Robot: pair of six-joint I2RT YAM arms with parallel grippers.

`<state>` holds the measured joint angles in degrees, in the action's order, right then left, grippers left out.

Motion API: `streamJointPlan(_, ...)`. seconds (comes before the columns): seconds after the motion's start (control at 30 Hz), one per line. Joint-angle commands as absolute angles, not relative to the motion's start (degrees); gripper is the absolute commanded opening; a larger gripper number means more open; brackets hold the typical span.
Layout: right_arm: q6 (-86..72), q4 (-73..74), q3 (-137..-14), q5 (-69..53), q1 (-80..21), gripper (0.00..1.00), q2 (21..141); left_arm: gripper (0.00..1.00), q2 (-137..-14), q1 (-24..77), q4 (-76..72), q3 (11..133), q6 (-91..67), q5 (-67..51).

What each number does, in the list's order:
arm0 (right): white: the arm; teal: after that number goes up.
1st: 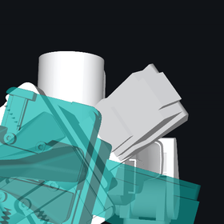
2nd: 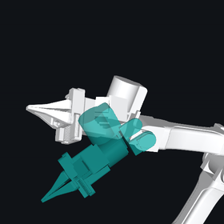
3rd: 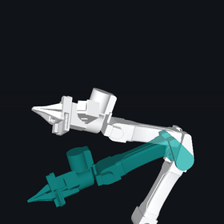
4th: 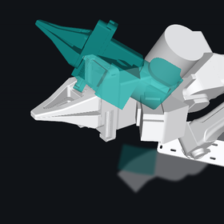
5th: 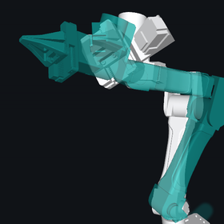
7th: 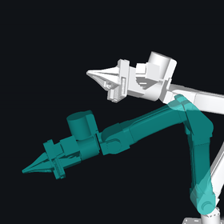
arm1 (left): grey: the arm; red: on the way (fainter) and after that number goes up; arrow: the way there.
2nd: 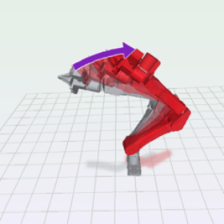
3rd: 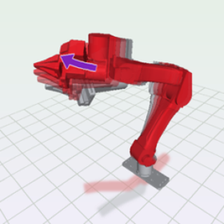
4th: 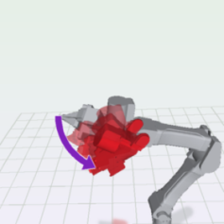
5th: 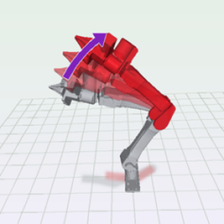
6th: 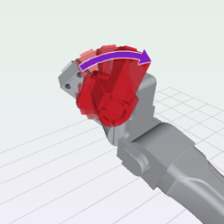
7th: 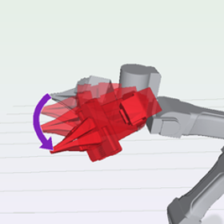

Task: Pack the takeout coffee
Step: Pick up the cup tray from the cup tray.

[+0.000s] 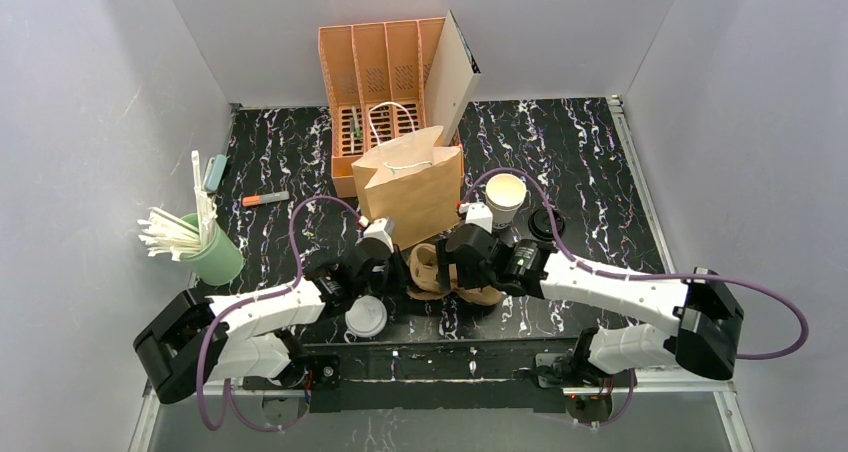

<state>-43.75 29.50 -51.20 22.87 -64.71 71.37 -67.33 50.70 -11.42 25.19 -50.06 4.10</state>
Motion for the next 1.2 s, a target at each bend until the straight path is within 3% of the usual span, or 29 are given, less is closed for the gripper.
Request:
streamJointPlan(0.0,-49.93,26.81,-50.35,20.71,-60.12,0.89,73.97,0.0,-64.69,50.36,-8.88,25.09,-49.03,6.03)
streamJointPlan(0.43,-49.31,17.81,-46.49,4.5,-51.49,0.63,74.11,0.0,-64.47,50.36,-8.19,24.4,-48.45,6.41)
streamJointPlan(0.5,-49.21,17.3,-45.73,2.96,-50.37,0.65,73.01,0.0,-64.3,50.36,-7.86,24.52,-48.28,6.54)
streamJointPlan(0.6,-48.37,17.48,-45.84,1.53,-49.97,0.77,73.74,0.0,-63.87,50.36,-7.56,24.74,-48.09,6.59)
streamJointPlan(0.8,-47.94,16.96,-45.71,-2.37,-50.01,0.78,78.43,0.0,-63.65,50.36,-7.82,24.96,-48.04,6.4)
streamJointPlan(1.07,-48.74,16.96,-45.38,-2.35,-49.38,0.45,72.29,0.0,-64.07,50.32,-4.73,25.67,-46.32,8.85)
streamJointPlan(1.17,-49.59,18.5,-45.46,-4.41,-47.47,0.4,68.04,0.0,-63.95,50.36,-0.83,26.33,-44.74,12.87)
